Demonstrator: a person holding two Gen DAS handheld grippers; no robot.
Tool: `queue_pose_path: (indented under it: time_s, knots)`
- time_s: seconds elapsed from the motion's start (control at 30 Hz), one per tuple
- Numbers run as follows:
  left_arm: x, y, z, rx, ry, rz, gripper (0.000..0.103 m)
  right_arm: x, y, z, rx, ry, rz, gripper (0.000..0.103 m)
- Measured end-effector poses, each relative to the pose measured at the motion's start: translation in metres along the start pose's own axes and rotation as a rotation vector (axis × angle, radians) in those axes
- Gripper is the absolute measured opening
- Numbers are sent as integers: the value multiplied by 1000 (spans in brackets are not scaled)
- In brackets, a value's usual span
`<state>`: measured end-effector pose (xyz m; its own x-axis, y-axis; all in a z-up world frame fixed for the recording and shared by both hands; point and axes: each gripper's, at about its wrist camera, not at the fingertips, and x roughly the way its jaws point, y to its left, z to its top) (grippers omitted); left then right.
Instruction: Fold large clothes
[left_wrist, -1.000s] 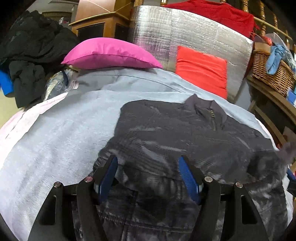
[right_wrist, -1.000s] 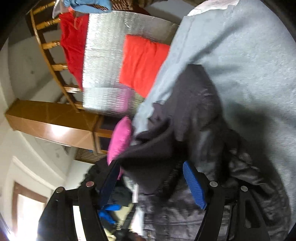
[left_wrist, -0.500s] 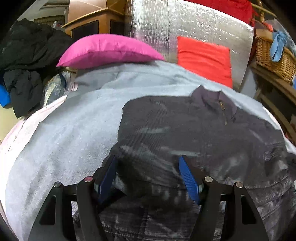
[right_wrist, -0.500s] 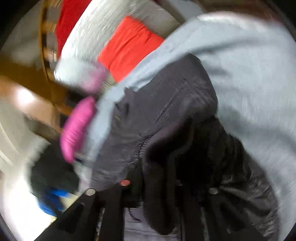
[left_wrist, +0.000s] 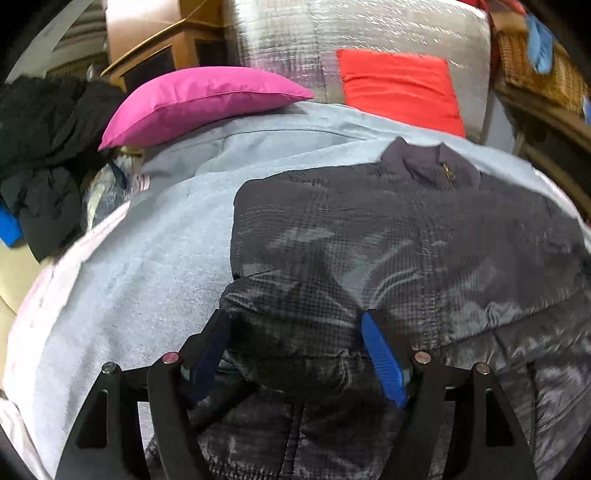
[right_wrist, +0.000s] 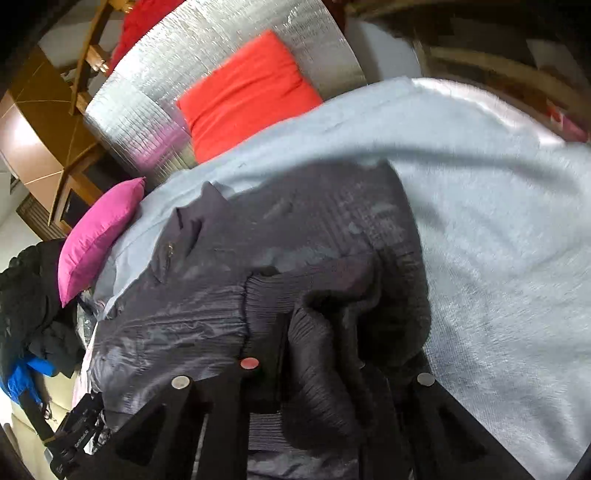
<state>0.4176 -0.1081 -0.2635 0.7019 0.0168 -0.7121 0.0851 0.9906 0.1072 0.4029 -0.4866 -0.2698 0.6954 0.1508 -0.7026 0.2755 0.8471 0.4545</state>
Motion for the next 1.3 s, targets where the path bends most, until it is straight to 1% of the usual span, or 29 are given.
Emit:
queue_pose_path:
  time_s: [0.07,0.13,0.17,0.2,0.23,0.27,0.3,0.33,0.4,0.47,0.53,0.6,0.67,0.7,0.77,0.8,0.87,0.93,0.97,1.0,1.07,1.17,1.2,1.23,1.3]
  knots:
    - [-2,1,-1,-4,3,0,74,-6,4,2,-6,-2,-5,21]
    - [-8,4,-1,-11,1,-10,74,-14,5,-1,-6,-5,2,33]
    - [-11,4,-1,-7,-4,-10,74,-20,3,-3,-6,-9,4,36]
    - [-16,6,-1,3,-19,-6,74,-27,3,-5,0,-14,3,47]
    - [-23,8,-2,15,-43,1,74,-35,1,-8,9,-20,11,64]
    - [-27,9,-2,24,-61,5,74,-47,-2,-10,20,-46,25,69]
    - [-32,12,-3,36,-84,15,74,-54,1,-9,27,-76,22,71]
    - [-36,15,-4,41,-100,23,74,-67,0,-9,33,-114,19,71]
    - [-41,23,-4,31,-119,14,74,-91,-8,-10,58,-195,15,71]
    - [-45,31,-4,11,-133,8,74,-112,-13,-12,58,-295,-11,71]
    - [-48,39,-4,-6,-162,12,74,-120,-9,-11,33,-336,-11,71]
    - [-49,44,-2,-24,-185,25,74,-116,1,-9,0,-320,0,69]
    - [-44,45,0,-34,-176,23,74,-104,15,-9,-56,-286,-10,53]
    - [-41,44,2,-35,-173,18,74,-97,24,-9,-94,-258,-22,39]
    - [-36,40,5,-26,-166,23,74,-82,37,-12,-147,-220,-26,38]
    - [-30,36,6,-17,-151,24,74,-77,41,-13,-161,-207,-27,38]
    - [-19,29,8,-9,-109,19,74,-62,43,-15,-176,-152,-45,38]
    - [-3,21,7,-5,-46,2,74,-49,36,-20,-156,-110,-65,38]
    - [10,17,6,0,9,-5,74,-41,32,-21,-141,-87,-67,39]
    - [18,15,5,-1,44,-13,74,-34,26,-20,-124,-57,-65,37]
    - [22,12,5,2,40,-5,75,-26,19,-18,-101,-24,-54,37]
    - [19,11,8,9,27,0,75,-29,19,-16,-107,-17,-40,37]
    - [15,13,9,-6,20,-3,75,-33,19,-15,-100,-26,-22,39]
    - [12,17,10,-22,10,-11,75,-39,17,-13,-84,-45,5,40]
    - [-2,25,13,-63,-37,-34,75,-54,16,-10,-63,-100,53,40]
